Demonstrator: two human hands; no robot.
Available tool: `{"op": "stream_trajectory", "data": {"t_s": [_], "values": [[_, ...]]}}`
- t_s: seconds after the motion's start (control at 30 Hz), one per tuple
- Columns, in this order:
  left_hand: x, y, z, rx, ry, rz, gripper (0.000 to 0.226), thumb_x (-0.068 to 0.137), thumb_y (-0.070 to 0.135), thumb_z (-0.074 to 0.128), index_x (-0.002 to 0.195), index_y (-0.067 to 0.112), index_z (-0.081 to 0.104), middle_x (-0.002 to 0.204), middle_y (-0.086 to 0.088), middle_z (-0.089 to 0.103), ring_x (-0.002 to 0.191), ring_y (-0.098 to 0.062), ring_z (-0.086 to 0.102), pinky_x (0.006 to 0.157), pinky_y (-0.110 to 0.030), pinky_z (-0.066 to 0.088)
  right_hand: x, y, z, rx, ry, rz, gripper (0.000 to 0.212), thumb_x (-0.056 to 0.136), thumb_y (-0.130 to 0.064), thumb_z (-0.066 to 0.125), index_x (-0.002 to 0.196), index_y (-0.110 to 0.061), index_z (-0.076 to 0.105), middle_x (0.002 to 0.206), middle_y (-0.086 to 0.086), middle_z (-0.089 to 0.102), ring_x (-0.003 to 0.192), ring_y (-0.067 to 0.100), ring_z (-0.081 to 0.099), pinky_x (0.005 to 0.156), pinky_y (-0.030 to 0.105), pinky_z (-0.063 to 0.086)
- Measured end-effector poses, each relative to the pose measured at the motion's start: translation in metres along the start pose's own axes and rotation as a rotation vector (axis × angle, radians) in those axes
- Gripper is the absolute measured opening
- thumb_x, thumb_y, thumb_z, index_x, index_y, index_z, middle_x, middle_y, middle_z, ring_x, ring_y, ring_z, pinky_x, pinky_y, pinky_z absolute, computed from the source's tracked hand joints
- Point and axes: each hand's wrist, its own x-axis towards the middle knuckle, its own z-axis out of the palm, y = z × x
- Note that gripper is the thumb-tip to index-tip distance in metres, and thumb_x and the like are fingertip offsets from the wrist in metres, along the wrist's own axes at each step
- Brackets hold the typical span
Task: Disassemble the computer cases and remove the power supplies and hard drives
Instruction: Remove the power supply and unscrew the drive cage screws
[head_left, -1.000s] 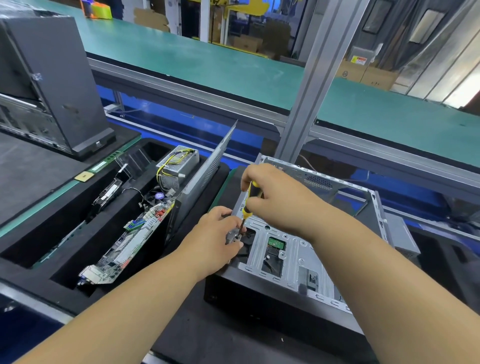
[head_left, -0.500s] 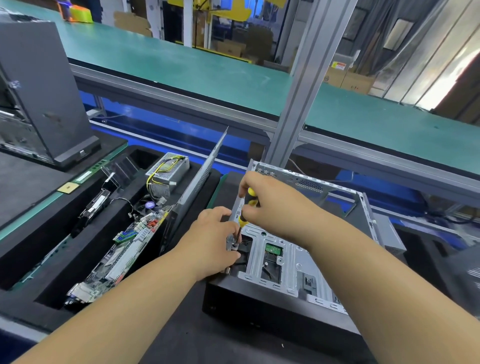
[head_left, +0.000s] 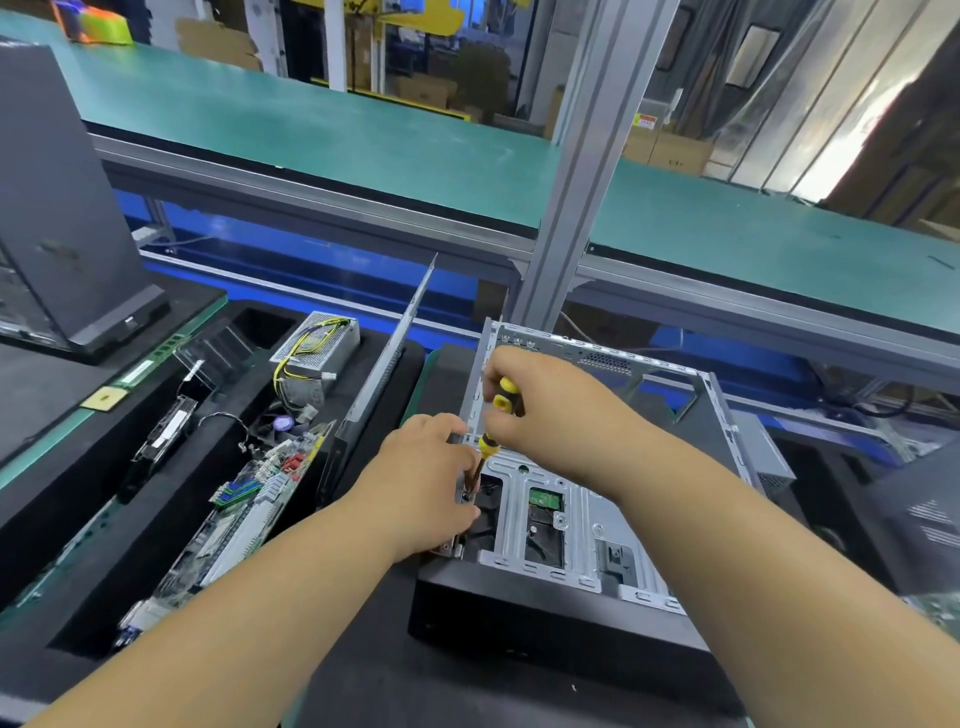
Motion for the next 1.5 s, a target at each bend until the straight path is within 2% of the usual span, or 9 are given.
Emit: {"op": "stream_trajectory", "data": {"t_s": [0.17,0.33,0.43,0.6,0.77,0.87,0.97,1.23,1.5], "values": [[0.000,0.001,-0.004,-0.011,-0.002,0.027,0.027,0.079,0.048,0.069,0.098,0.031,0.066,0.143,0.011,0.035,0.133,-0.016,0.027,0.105,-0.035,0.036,-0.002,-0.003,0.000,-0.031,-0.024,0.019,0.003,0.088,-0.027,0.055,0.089,-0.025,0.054,0.093,-0.008,0.055,0.082,0.015,0.053,0.068,0.032,0.045],[0.001,0.003,-0.008,-0.006,-0.018,0.003,0.030,0.079,0.052,0.069,0.099,0.030,0.066,0.124,0.010,0.034,0.127,-0.018,0.031,0.096,-0.032,0.038,-0.001,-0.008,0.003,-0.237,0.022,0.021,0.039,0.096,-0.060,0.041,0.076,-0.029,0.052,0.071,-0.007,0.056,0.070,0.010,0.050,0.058,0.031,0.040],[0.002,0.003,-0.009,0.007,-0.018,0.012,0.033,0.080,0.053,0.068,0.101,0.028,0.068,0.104,0.011,0.023,0.123,-0.017,0.030,0.092,-0.028,0.035,0.001,-0.013,0.005,-0.152,-0.012,0.005,0.022,0.099,-0.043,0.046,0.090,-0.027,0.058,0.074,-0.007,0.058,0.073,0.014,0.052,0.060,0.032,0.041],[-0.001,0.002,-0.011,0.008,-0.029,0.059,0.036,0.082,0.053,0.065,0.106,0.027,0.068,0.143,0.012,0.033,0.130,-0.015,0.027,0.103,-0.032,0.035,-0.002,-0.013,0.002,-0.021,-0.055,0.016,0.010,0.095,-0.028,0.056,0.098,-0.024,0.047,0.082,-0.007,0.054,0.072,0.012,0.050,0.058,0.030,0.038],[-0.002,0.000,-0.011,-0.016,-0.033,0.069,0.037,0.081,0.060,0.063,0.101,0.029,0.067,0.148,0.012,0.031,0.135,-0.014,0.025,0.109,-0.035,0.032,-0.003,-0.014,0.002,0.037,-0.057,0.021,0.008,0.088,-0.020,0.057,0.091,-0.028,0.055,0.100,-0.008,0.052,0.080,0.007,0.049,0.066,0.028,0.038],[-0.002,-0.002,-0.007,-0.054,-0.012,0.061,0.033,0.081,0.057,0.064,0.099,0.030,0.066,0.142,0.014,0.036,0.132,-0.013,0.027,0.105,-0.032,0.036,-0.004,-0.013,0.006,-0.115,0.017,0.019,0.010,0.089,-0.035,0.054,0.096,-0.028,0.058,0.091,-0.010,0.057,0.083,0.012,0.052,0.063,0.030,0.039],[-0.001,-0.003,-0.003,-0.056,0.019,0.064,0.031,0.082,0.055,0.065,0.099,0.030,0.066,0.135,0.011,0.040,0.129,-0.014,0.030,0.103,-0.032,0.036,-0.002,-0.011,0.007,-0.237,0.060,0.066,0.034,0.094,-0.060,0.046,0.093,-0.028,0.058,0.077,-0.009,0.060,0.078,0.014,0.055,0.064,0.033,0.045],[0.000,-0.007,0.003,-0.056,0.034,0.075,0.028,0.083,0.048,0.067,0.102,0.027,0.067,0.141,0.012,0.037,0.131,-0.016,0.031,0.106,-0.034,0.037,-0.003,-0.007,0.007,0.005,0.064,0.067,0.011,0.091,-0.022,0.059,0.101,-0.022,0.054,0.085,-0.008,0.055,0.076,0.014,0.050,0.063,0.030,0.041],[-0.001,-0.003,0.001,-0.047,0.022,0.075,0.033,0.082,0.047,0.066,0.108,0.028,0.065,0.140,0.013,0.038,0.131,-0.015,0.031,0.105,-0.036,0.039,-0.006,-0.011,0.008,0.006,0.016,-0.052,0.013,0.086,-0.016,0.059,0.097,-0.022,0.062,0.090,-0.013,0.050,0.091,0.012,0.044,0.073,0.025,0.032]]}}
